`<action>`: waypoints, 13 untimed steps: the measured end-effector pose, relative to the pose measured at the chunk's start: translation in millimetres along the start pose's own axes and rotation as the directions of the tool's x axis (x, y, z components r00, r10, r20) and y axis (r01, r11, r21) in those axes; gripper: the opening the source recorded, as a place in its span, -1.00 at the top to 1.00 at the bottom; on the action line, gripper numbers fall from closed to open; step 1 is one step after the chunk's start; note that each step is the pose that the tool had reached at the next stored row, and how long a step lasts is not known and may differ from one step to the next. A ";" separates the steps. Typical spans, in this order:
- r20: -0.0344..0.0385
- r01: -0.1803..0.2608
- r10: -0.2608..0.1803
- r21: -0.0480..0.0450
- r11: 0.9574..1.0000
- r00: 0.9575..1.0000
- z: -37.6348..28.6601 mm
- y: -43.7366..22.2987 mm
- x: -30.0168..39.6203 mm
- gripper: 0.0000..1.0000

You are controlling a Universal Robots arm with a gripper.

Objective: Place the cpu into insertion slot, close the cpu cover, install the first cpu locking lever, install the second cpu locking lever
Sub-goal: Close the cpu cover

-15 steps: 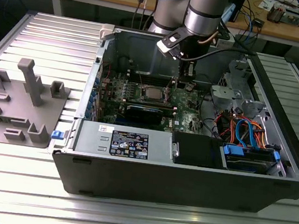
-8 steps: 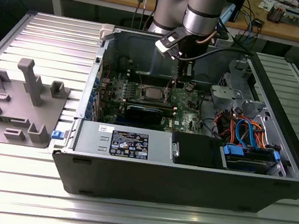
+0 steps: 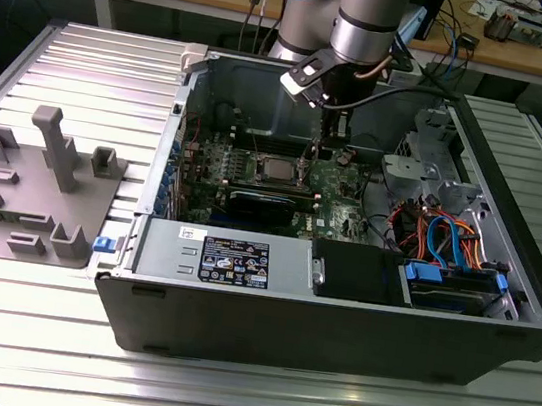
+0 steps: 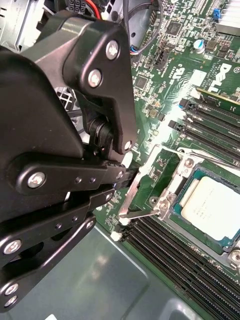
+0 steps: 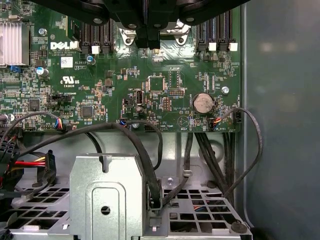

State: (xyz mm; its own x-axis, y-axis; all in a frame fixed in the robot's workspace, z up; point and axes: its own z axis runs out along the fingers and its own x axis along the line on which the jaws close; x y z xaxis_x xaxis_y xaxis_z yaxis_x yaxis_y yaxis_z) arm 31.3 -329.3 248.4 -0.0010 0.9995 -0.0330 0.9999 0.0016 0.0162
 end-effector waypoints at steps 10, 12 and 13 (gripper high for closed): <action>0.000 0.000 0.000 0.000 1.000 1.000 0.0 -4.2 0.0 0.79; 0.000 0.000 0.000 0.000 1.000 1.000 0.0 -5.0 0.0 0.79; 0.000 0.000 0.000 0.000 1.000 1.000 0.0 -5.4 0.0 0.79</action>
State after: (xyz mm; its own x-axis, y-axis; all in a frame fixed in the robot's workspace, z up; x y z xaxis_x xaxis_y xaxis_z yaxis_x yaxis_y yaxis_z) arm 25.9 -329.3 248.4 -0.0010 0.9995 -0.0330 0.9999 0.0015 0.0162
